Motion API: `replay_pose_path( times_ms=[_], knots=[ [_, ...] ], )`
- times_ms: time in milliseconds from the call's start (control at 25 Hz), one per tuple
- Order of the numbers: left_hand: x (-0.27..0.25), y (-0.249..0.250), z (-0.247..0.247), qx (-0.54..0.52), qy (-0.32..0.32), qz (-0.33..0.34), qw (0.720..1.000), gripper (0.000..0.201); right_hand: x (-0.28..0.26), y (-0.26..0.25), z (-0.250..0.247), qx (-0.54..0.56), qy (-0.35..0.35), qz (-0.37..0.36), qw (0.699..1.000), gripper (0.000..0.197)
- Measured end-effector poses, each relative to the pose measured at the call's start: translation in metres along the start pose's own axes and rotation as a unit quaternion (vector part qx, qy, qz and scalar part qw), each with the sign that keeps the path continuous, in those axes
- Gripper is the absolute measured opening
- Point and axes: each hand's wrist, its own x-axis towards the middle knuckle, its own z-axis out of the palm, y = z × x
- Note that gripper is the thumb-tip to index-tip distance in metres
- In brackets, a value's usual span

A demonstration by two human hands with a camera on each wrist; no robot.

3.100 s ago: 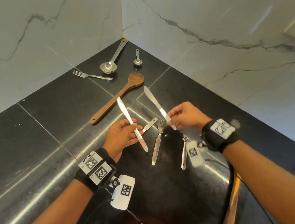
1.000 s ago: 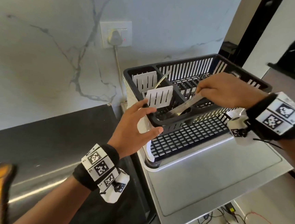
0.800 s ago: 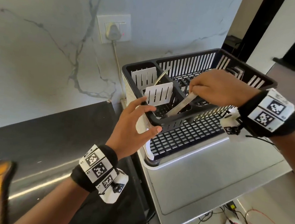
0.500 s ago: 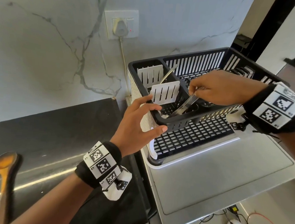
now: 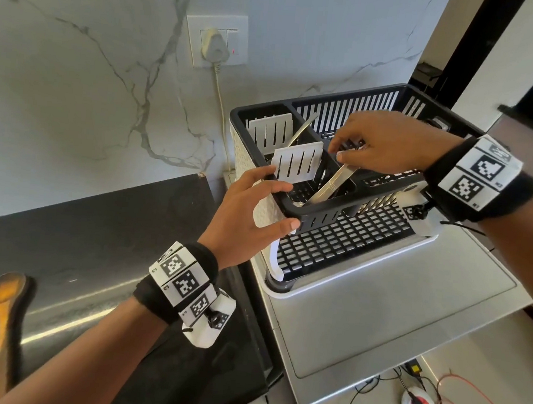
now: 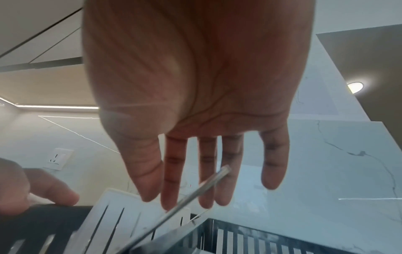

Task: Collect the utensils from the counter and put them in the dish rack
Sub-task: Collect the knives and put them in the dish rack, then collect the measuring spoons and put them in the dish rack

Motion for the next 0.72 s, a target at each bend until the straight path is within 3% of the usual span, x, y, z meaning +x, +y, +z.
replay_pose_path(
  times_ms=[200, 400, 520, 720],
  knots=[
    [-0.01, -0.007, -0.023, -0.012, 0.005, 0.002, 1.0, 0.045, 0.009, -0.035, -0.014, 0.006, 0.071, 0.031, 0.997, 0.025],
    [-0.069, -0.052, -0.084, 0.004, 0.049, -0.045, 0.998, 0.026, 0.04, -0.139, -0.02, 0.061, 0.093, -0.051, 0.992, 0.021],
    [-0.142, -0.102, -0.131, 0.034, 0.089, -0.119, 0.988, 0.025, 0.067, -0.223, 0.012, 0.099, 0.076, -0.117, 0.985, 0.019],
    [-0.327, -0.191, -0.228, 0.116, 0.165, -0.285, 0.937, 0.041, 0.112, -0.399, 0.116, 0.151, -0.067, -0.204, 0.965, 0.021]
  ],
)
